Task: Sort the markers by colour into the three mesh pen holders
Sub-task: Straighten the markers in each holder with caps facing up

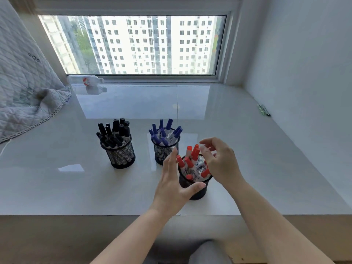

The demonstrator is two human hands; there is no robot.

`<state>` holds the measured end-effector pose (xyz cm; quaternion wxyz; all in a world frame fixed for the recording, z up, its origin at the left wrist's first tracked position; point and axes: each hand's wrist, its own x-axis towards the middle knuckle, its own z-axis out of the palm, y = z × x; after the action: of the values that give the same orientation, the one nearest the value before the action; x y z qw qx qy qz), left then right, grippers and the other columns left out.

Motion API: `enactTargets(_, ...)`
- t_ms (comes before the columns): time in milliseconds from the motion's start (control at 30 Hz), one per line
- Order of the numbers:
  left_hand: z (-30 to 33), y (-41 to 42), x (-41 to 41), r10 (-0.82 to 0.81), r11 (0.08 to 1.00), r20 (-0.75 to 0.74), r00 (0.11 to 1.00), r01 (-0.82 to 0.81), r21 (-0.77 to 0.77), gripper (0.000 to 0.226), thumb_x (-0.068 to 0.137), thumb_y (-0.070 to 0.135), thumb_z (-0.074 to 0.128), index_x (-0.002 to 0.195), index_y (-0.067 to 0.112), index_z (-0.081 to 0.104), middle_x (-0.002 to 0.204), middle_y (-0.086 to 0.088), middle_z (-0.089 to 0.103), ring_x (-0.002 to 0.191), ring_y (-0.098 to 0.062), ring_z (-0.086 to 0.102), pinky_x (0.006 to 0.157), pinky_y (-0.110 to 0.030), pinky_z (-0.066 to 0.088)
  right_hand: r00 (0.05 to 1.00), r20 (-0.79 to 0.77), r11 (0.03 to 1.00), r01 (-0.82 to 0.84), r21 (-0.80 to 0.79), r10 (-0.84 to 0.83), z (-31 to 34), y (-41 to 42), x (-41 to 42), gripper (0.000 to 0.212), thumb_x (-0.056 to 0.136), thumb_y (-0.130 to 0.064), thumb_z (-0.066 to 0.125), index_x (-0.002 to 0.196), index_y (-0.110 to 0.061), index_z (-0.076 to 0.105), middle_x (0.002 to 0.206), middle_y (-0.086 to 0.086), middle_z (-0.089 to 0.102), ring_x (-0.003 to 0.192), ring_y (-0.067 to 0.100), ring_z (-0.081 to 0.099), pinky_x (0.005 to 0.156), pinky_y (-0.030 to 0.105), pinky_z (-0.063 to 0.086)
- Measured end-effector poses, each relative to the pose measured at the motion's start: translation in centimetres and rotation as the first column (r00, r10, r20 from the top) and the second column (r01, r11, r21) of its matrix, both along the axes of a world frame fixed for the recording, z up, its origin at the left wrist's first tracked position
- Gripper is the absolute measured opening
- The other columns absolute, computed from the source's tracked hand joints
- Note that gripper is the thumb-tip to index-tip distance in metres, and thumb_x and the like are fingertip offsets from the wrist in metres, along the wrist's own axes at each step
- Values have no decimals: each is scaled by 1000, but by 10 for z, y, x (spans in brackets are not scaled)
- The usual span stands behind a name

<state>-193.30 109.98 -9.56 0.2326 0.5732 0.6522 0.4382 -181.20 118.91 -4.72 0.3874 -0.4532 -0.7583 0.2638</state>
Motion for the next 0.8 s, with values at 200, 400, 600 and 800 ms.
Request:
enactTargets(200,-13,9,10,41,992,250,968,-9,-127,109,53,50,80,139,46,12,132,18,47,109,9,48,76,1,37,893,381,966,-259,0,239,20,22,-12,23,92,-26,52,112,-25,63,109,-8,55,109,13,41,90,27,32)
enactTargets(400,-10,16,13,48,993,313,948,-12,-116,101,47,57,76,134,41,26,119,22,54,109,3,54,87,-14,43,787,503,932,-270,-241,358,26,36,-18,19,90,-21,53,106,-22,64,108,-1,62,93,14,54,79,24,41)
enactTargets(600,-5,23,17,33,989,269,962,8,-147,98,52,53,78,134,29,30,120,10,56,110,-7,55,92,-24,46,790,506,924,-191,-331,345,24,47,-10,14,85,-27,61,97,-21,66,86,-6,58,80,12,55,56,15,37)
enactTargets(800,0,29,19,51,986,223,974,-13,-166,85,57,49,80,125,34,32,101,26,51,92,10,50,70,-5,35,948,274,977,-115,-179,162,27,49,0,20,81,-40,65,79,-20,62,66,-10,58,61,7,54,55,17,37)
